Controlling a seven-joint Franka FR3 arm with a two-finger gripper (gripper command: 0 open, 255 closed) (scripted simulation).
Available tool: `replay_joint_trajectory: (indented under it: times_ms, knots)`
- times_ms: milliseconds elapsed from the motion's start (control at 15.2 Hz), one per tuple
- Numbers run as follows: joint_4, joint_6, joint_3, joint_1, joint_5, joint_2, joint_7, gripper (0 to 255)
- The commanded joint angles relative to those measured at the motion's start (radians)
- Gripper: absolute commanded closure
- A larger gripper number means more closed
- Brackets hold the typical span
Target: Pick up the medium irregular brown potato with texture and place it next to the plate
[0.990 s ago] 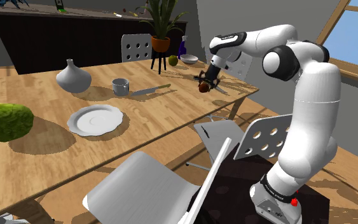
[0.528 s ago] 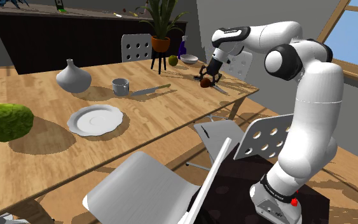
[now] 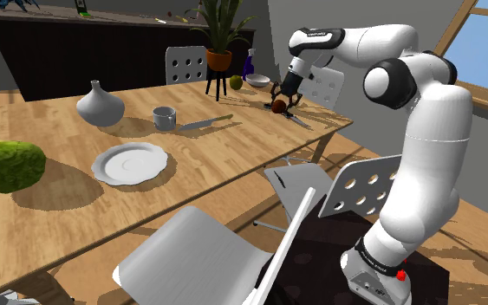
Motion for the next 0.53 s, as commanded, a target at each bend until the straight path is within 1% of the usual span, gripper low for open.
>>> replay_joint_trajectory:
  times_ms: [0,462]
  knots:
    - [-0.039,0.026,0.010,0.031,-0.005,-0.025,0.031,255]
    - [-0.124,0.109,0.057,0.142,-0.017,-0.082,0.165,255]
